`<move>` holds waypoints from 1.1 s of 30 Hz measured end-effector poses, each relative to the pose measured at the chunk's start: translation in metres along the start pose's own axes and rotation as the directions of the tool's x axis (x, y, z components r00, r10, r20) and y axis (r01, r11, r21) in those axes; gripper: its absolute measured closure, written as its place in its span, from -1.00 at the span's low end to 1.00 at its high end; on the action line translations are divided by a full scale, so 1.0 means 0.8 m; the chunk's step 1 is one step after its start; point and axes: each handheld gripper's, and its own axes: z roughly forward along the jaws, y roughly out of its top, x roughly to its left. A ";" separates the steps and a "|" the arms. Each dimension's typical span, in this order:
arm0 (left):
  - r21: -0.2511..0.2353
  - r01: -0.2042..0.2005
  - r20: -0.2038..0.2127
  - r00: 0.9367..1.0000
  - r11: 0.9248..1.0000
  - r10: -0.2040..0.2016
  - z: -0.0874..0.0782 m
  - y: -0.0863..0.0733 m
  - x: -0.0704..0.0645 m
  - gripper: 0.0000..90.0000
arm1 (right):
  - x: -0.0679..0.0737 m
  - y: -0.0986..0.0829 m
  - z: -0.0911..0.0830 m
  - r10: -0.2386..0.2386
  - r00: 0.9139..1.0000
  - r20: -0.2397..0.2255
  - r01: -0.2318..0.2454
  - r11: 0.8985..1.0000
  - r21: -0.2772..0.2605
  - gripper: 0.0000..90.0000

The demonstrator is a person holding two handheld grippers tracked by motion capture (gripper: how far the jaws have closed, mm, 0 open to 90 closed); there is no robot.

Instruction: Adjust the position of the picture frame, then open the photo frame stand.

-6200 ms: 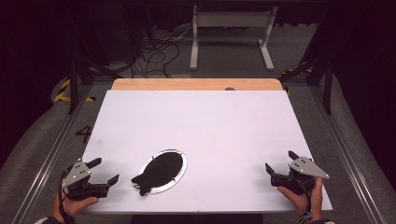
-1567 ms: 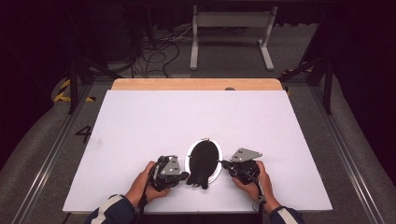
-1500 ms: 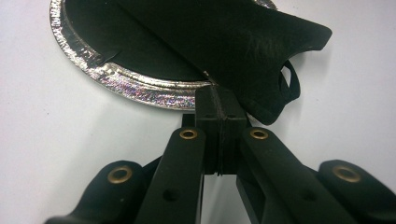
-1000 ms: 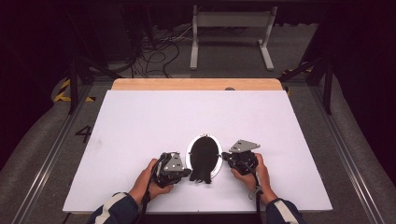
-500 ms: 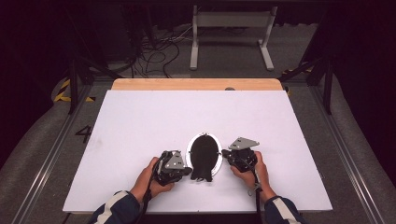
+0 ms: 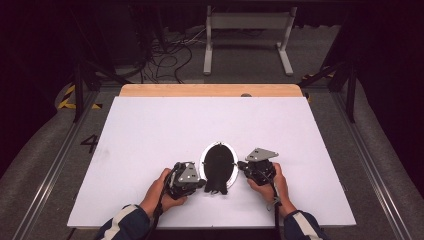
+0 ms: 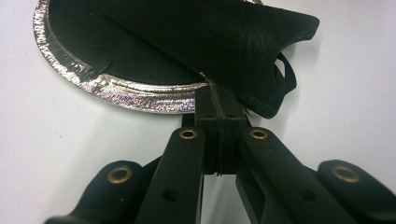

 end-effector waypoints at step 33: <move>-0.130 0.112 -0.200 0.970 0.985 -0.136 -0.127 -0.115 0.010 -0.39 | 0.015 -0.016 -0.059 -0.002 0.992 -0.124 0.000 1.000 -0.012 0.67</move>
